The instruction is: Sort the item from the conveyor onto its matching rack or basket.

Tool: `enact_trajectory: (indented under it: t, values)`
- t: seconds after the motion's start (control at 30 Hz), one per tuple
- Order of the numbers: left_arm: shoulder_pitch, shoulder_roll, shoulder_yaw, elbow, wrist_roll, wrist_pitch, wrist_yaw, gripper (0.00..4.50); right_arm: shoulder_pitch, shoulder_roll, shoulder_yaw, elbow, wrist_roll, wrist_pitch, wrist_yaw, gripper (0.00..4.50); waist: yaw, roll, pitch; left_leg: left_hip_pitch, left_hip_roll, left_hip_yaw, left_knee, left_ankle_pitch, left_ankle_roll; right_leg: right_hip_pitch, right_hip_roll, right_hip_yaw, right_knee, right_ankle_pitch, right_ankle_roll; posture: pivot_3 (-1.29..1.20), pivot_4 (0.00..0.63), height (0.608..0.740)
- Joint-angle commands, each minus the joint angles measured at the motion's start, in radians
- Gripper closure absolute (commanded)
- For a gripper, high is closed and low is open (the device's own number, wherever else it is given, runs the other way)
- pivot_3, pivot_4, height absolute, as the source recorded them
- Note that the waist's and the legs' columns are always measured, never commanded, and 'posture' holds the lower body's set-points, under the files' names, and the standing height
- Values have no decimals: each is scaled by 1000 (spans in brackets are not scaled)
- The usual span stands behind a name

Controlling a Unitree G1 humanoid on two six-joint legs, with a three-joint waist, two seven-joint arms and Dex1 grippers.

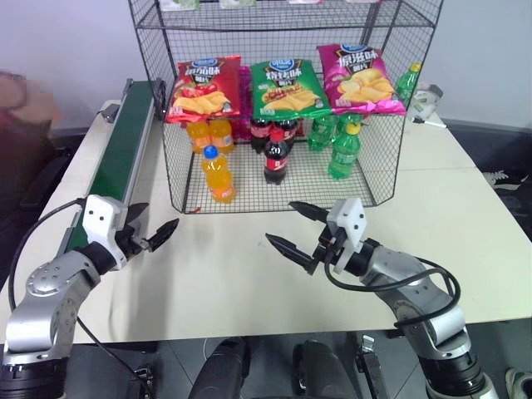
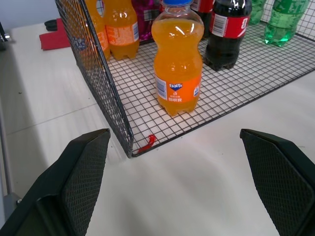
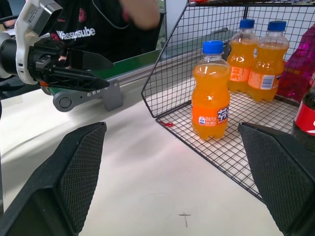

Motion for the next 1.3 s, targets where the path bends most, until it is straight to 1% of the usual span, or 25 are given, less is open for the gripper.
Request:
enact_trajectory:
  t: [0.03, 1.0, 1.17, 1.3]
  values:
    - [-4, -1, 12, -4, 4, -26, 1, 92, -18, 4, 1, -31, 3, -15, 6, 0, 0, 0, 0, 0, 0, 0, 0, 0, 0, 0, 0, 0, 0, 0, 0, 0, 150, 740]
    - [-9, -7, 15, -11, 14, -30, 9, 92, -27, 8, 4, -24, 7, -13, 11, 0, 0, 0, 0, 0, 0, 0, -1, 0, 0, 0, 0, 0, -1, 0, 0, 0, 150, 740]
    - [1, -8, 34, -11, 20, -39, 30, 92, -29, 7, 4, -22, 7, -14, 16, 0, 0, 0, 0, 0, 0, 0, -1, 0, 0, 0, 0, 0, -1, 0, 0, 0, 150, 740]
    - [-13, -20, 79, 18, 27, -57, 88, 92, -31, 8, 5, -18, 8, -15, 21, 0, 0, 0, 0, 0, 0, 0, -1, 0, 0, 0, 0, 0, -1, 0, 0, 0, 150, 740]
